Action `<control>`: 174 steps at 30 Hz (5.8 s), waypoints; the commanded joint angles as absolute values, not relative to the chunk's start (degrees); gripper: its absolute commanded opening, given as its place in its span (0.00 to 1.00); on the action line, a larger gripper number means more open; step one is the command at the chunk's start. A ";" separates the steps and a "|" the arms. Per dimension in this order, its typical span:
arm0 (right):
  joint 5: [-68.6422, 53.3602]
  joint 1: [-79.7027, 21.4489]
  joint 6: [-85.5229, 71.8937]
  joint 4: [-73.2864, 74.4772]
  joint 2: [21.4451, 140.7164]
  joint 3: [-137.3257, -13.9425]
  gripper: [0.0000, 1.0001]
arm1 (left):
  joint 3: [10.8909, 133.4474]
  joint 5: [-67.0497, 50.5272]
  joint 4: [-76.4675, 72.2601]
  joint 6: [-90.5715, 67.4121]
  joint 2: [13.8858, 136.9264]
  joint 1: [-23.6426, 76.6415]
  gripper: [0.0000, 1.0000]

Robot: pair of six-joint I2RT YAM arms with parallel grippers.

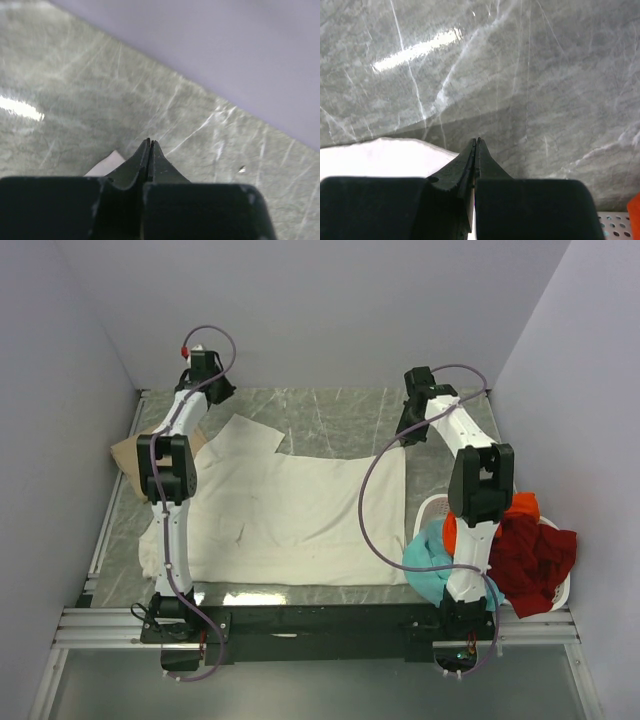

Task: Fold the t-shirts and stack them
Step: Fold the tshirt

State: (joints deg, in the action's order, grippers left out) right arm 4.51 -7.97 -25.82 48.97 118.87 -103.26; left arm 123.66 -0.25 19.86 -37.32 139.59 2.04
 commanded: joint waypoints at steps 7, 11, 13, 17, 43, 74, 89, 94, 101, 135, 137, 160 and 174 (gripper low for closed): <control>5.19 -6.94 -25.05 50.01 120.85 -107.23 0.00 | 126.13 -0.18 24.08 -35.07 142.03 1.76 0.24; 4.92 -7.03 -25.05 50.01 121.29 -107.31 0.00 | 126.56 2.02 25.31 -34.28 143.08 2.11 0.36; 4.57 -7.03 -25.14 49.83 121.20 -107.23 0.00 | 127.09 2.11 25.84 -34.28 143.61 2.20 0.42; 4.22 -6.94 -25.31 49.40 121.03 -106.61 0.00 | 127.79 2.20 27.33 -34.36 144.84 2.37 0.49; 2.55 -6.94 -25.66 47.64 119.71 -103.45 0.00 | 128.06 4.22 32.43 -32.87 148.80 4.57 0.30; 3.87 -6.07 -25.23 48.60 120.14 -108.89 0.00 | 121.02 5.44 21.54 -34.37 134.74 4.22 0.00; 4.39 -4.92 -23.64 50.89 124.28 -118.12 0.00 | 127.26 3.34 19.51 -30.32 135.97 3.87 0.00; 4.66 -4.75 -23.03 50.01 122.61 -116.99 0.00 | 121.15 2.64 16.79 -27.87 130.62 3.78 0.00; 4.57 -4.75 -22.41 47.29 116.81 -107.51 0.00 | 105.40 1.32 14.85 -25.49 118.84 4.04 0.00; 5.18 -8.17 -23.03 42.28 92.90 -71.19 0.00 | 63.55 16.43 35.06 -30.05 70.06 4.31 0.00; 5.80 -8.79 -23.12 42.28 92.29 -69.97 0.00 | 62.15 16.35 35.86 -30.67 68.13 4.31 0.00; 10.19 -11.77 -23.82 43.42 89.39 -63.46 0.00 | 57.04 18.28 51.59 -40.43 53.01 4.31 0.00; 12.13 -14.77 -25.31 44.21 87.10 -59.68 0.00 | 54.14 17.49 59.67 -46.05 48.34 4.31 0.00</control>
